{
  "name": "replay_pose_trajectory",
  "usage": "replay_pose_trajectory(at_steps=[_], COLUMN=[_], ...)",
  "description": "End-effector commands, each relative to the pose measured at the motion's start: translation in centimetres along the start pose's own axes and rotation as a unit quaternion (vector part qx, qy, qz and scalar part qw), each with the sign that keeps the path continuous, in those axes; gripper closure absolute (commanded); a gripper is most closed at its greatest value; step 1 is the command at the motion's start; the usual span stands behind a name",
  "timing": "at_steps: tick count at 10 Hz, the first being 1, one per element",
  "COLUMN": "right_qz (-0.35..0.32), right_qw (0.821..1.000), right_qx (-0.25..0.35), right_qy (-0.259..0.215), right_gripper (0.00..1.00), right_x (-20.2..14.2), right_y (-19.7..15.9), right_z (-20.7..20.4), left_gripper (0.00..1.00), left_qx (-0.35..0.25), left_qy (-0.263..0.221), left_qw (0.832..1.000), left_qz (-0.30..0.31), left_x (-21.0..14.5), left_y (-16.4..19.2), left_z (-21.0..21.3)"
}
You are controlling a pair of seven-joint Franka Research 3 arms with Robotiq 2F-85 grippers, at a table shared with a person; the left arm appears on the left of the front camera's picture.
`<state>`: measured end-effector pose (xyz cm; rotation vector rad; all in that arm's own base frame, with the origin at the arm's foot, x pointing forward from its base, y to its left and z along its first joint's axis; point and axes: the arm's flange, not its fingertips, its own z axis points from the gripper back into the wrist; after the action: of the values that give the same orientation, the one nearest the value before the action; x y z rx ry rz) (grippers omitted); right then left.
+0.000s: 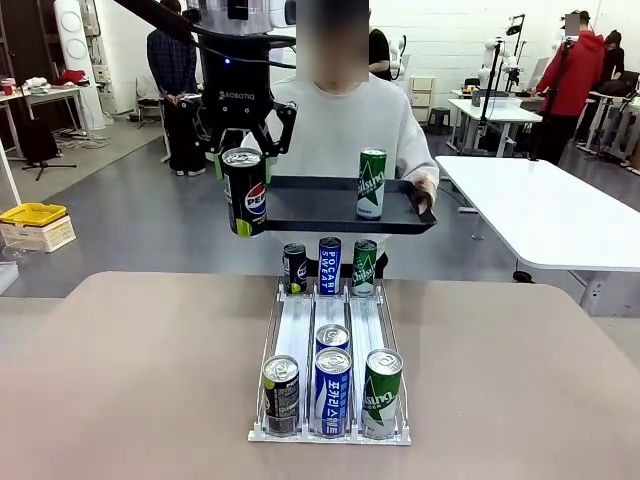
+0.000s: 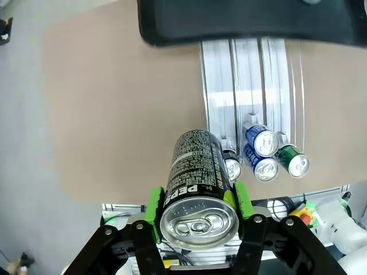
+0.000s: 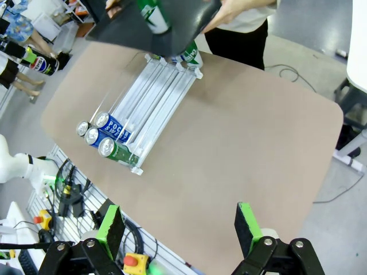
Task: Retrieve and hand over the desired beverage to the person.
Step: Pick up another can of the same type that the person held from the Automatic Can Dispenser, then place the picked can on the Handle tray extended by the person.
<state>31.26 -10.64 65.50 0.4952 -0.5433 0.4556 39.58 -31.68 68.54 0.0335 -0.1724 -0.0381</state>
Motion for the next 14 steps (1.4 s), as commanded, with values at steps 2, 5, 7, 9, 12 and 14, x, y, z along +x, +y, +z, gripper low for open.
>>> replay_pose_trajectory(at_steps=[2, 5, 7, 9, 12, 14], right_qz=[0.003, 0.003, 0.003, 0.003, 0.003, 0.003], right_qw=[1.000, 1.000, 1.000, 1.000, 1.000, 1.000], right_qx=[0.008, 0.008, 0.008, 0.008, 0.008, 0.008], right_qy=[-0.005, -0.005, -0.005, -0.005, -0.005, -0.005], right_gripper=[0.00, 0.00, 0.00, 0.00, 0.00, 0.00], right_x=[0.06, 0.06, 0.06, 0.06, 0.06, 0.06], right_y=[-0.05, -0.05, -0.05, -0.05, -0.05, -0.05], right_z=[-0.22, -0.22, -0.22, -0.22, -0.22, -0.22], left_gripper=[0.46, 0.46, 0.46, 0.46, 0.46, 0.42], left_qx=[0.003, 0.003, 0.003, 0.003, 0.003, 0.000], left_qy=[-0.003, -0.003, -0.003, -0.003, -0.003, 0.000], left_qw=[1.000, 1.000, 1.000, 1.000, 1.000, 1.000], left_qz=[0.006, 0.006, 0.006, 0.006, 0.006, 0.001], left_x=[-0.25, -0.25, -0.25, -0.25, -0.25, 0.04], left_y=[0.31, 0.31, 0.31, 0.31, 0.31, 0.08], left_z=[0.37, 0.37, 0.37, 0.37, 0.37, 0.01])
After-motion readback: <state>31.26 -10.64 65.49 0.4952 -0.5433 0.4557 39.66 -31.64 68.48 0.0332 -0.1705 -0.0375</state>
